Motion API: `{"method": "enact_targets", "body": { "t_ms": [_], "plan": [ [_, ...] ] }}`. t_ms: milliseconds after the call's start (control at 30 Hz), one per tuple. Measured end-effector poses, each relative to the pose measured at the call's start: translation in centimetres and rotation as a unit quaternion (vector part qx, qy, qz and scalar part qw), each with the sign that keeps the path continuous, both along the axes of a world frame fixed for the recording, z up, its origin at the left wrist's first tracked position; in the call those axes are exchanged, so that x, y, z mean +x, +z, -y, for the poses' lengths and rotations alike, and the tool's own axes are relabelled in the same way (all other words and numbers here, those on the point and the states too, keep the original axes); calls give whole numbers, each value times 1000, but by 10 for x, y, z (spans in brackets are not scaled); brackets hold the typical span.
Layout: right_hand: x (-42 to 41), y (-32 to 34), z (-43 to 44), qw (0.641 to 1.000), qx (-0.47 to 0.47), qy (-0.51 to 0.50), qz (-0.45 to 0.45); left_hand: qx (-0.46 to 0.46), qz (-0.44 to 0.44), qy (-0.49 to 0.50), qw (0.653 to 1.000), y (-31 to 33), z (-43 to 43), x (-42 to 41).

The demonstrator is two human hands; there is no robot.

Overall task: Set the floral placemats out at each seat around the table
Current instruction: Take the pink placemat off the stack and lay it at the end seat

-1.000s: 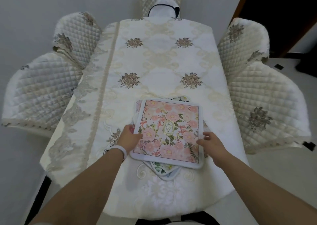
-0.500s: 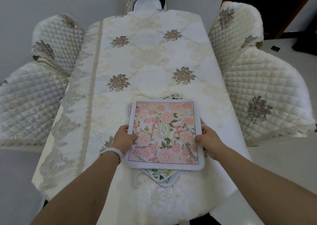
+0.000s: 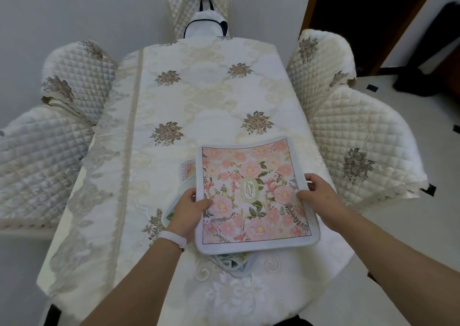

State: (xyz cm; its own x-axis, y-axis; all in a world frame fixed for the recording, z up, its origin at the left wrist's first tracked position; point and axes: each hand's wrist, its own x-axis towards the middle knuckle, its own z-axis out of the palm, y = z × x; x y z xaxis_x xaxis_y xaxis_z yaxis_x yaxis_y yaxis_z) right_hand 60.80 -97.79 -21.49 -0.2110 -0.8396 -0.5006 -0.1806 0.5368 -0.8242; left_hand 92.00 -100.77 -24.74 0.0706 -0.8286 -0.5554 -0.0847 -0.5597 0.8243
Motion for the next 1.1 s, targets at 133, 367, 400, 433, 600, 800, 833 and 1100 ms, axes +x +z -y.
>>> {"method": "enact_targets", "body": {
  "t_ms": [133, 367, 400, 433, 600, 800, 833, 1100],
  "plan": [
    [-16, 18, -29, 999, -6, -5, -37, -5, -72, -19, 997, 9, -6, -21],
    [-55, 36, -89, 993, -64, -92, -48, -40, -98, -105, 989, 24, -16, -75],
    [-62, 39, -97, 991, -74, -103, -49, -45, -102, -114, 987, 28, -17, -84],
    [-70, 41, -103, 989, -84, -113, -47, -49, -106, -122, 986, 32, -19, -93],
    [-115, 44, -129, 980, -123, -155, -22, -57, -108, -155, 980, 52, -27, -149],
    [-200, 54, -165, 967, -158, -197, 17, -79, -90, -171, 978, 78, -47, -242],
    [-218, 56, -173, 965, -165, -203, 24, -84, -89, -176, 977, 83, -53, -260],
    [-363, 78, -246, 948, -192, -248, 58, -111, -103, -222, 963, 100, -100, -416]
  ]
}}
